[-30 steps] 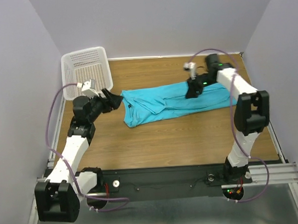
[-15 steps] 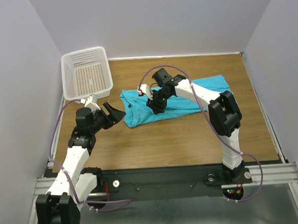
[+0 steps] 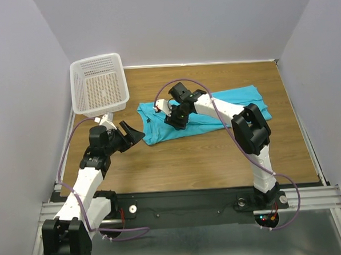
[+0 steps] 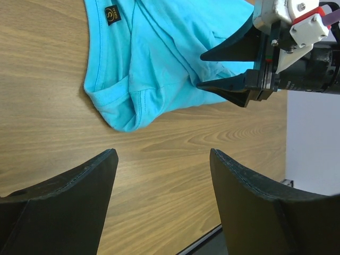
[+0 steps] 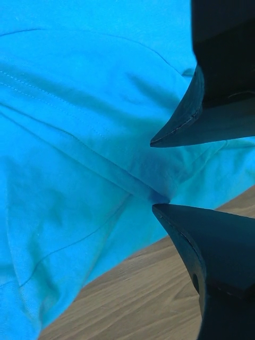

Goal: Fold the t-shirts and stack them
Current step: Fold the tshirt

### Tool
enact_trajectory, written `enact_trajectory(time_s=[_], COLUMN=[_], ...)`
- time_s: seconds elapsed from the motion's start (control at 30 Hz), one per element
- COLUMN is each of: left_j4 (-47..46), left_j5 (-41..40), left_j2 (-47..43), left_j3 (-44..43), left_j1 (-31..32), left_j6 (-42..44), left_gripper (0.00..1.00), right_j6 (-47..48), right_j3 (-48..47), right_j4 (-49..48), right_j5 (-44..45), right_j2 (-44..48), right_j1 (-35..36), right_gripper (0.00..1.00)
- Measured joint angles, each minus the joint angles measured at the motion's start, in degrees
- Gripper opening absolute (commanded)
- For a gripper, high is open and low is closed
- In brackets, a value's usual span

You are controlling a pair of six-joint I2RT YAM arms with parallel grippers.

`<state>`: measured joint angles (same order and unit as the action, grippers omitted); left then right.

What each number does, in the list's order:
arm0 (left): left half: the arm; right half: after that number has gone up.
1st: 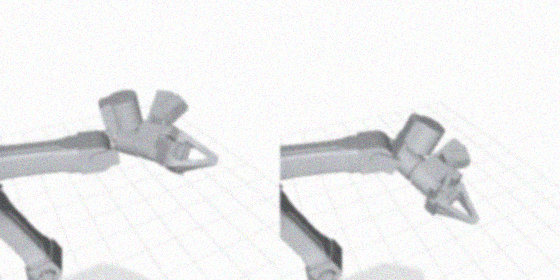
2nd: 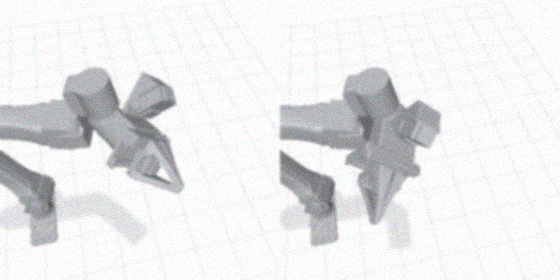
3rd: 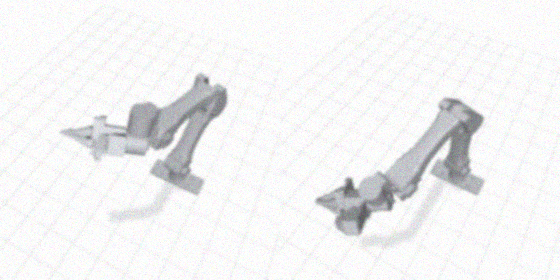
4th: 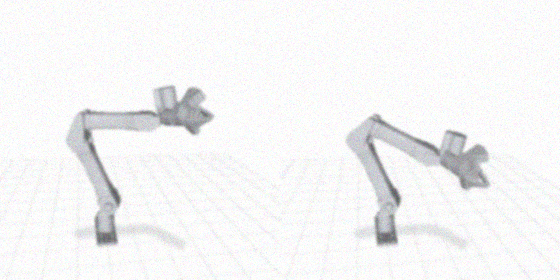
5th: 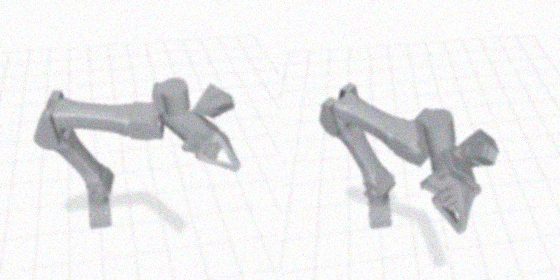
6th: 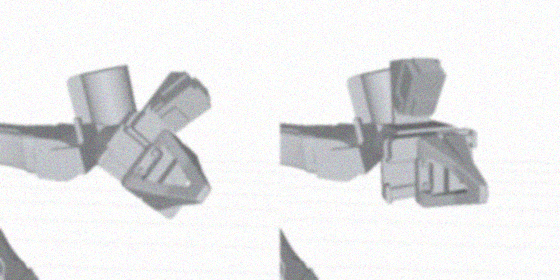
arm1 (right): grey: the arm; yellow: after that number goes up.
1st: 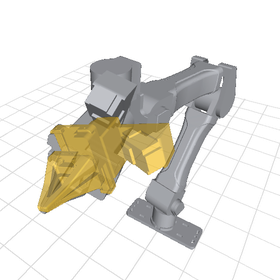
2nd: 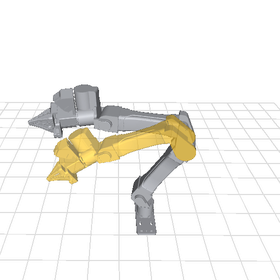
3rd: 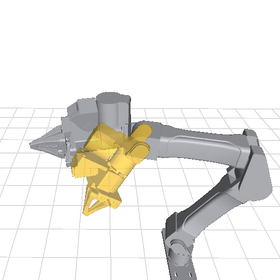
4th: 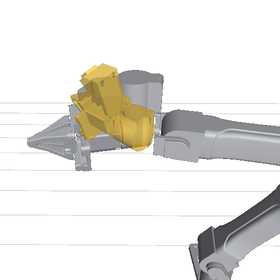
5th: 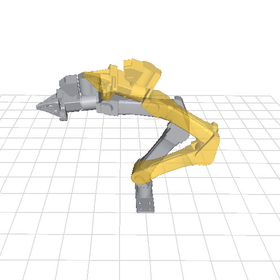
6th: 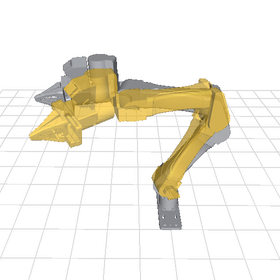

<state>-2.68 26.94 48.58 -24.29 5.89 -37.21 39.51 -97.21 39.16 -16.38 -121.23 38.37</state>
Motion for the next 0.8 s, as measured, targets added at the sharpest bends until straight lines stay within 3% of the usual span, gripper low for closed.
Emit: enact_trajectory(time_s=[0.1, 0.2, 0.23, 0.43, 0.6, 0.8], left_j4=[0.0, -0.1, -0.1, -0.3, -0.5, -0.5], left_j5=[0.1, 0.3, 0.3, 0.7, 1.0, 1.1], left_j2=[0.0, 0.0, 0.0, 0.0, 0.0, 0.0], left_j3=[0.3, 0.3, 0.3, 0.3, 0.3, 0.3], left_j1=[0.0, 0.0, 0.0, 0.0, 0.0, 0.0], left_j6=[-0.2, -0.2, -0.2, -0.3, -0.3, -0.3], left_gripper=[0.81, 0.81, 0.81, 0.81, 0.81, 0.81], right_j6=[-0.7, -1.4, -1.5, -2.8, -3.6, -4.9], right_j3=[0.0, 0.0, 0.0, 0.0, -0.2, -3.9], right_j4=[-0.4, -0.7, -0.7, -0.8, -0.9, -0.8], right_j5=[0.8, 1.3, 1.4, 2.4, 3.4, 7.1], right_j2=[-0.3, -0.8, -1.0, -1.4, -1.4, -1.4], right_j1=[0.6, 1.0, 1.1, 1.1, 1.1, 1.1], right_gripper=[0.46, 0.34, 0.26, 0.08, 0.01, 0.01])
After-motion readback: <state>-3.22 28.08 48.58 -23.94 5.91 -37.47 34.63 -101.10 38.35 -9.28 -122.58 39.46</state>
